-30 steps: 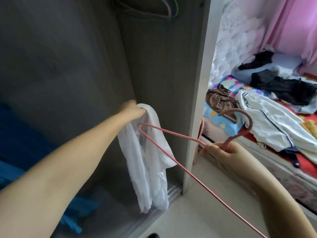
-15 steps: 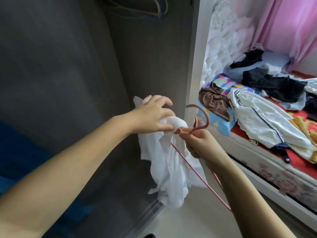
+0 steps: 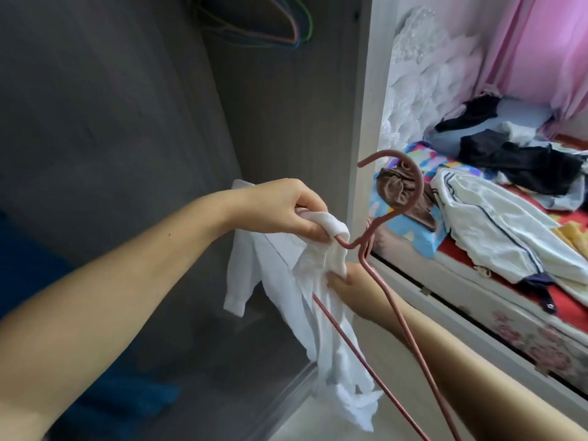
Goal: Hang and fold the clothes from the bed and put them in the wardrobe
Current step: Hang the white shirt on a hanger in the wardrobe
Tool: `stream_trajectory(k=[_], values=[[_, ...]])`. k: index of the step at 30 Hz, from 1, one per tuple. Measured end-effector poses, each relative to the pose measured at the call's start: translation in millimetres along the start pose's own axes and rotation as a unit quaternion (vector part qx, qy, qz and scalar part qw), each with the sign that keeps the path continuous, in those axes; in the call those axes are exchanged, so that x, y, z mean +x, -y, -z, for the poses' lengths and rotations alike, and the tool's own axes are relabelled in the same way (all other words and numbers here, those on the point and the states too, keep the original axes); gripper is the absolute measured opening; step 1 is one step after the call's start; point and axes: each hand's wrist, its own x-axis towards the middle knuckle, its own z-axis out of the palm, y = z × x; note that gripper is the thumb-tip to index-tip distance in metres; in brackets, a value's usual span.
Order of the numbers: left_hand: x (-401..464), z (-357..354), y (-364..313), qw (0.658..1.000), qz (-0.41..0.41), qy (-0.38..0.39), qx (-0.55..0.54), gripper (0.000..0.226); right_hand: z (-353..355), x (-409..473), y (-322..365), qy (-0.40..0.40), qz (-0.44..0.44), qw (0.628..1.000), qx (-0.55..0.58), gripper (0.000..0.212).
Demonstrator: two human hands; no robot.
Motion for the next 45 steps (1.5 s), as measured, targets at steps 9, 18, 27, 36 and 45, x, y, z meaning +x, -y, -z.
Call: stream_trajectory(k=[9, 18, 27, 36, 45], values=[[-38, 17, 35, 0.996, 0.030, -0.061, -0.052, 0.022, 41, 4, -74, -0.144, -0.092, 0.984, -0.043, 0.024], [-49, 16, 55, 0.975, 0.082, -0.207, -0.020, 0.047, 112, -1, -85, -0.148, -0.010, 0.986, -0.074, 0.030], [-41, -4, 24, 0.918, 0.103, -0.283, 0.258, 0.038, 114, 2, -63, -0.252, 0.057, 0.924, -0.281, 0.020], [-42, -20, 23, 0.917, 0.049, -0.380, 0.106, 0.046, 90, -5, -9, -0.237, 0.076, 0.967, -0.053, 0.039], [-57, -11, 38, 0.921, 0.020, -0.389, 0.001, 0.025, 137, -13, 24, -0.243, 0.115, 0.963, -0.021, 0.021]])
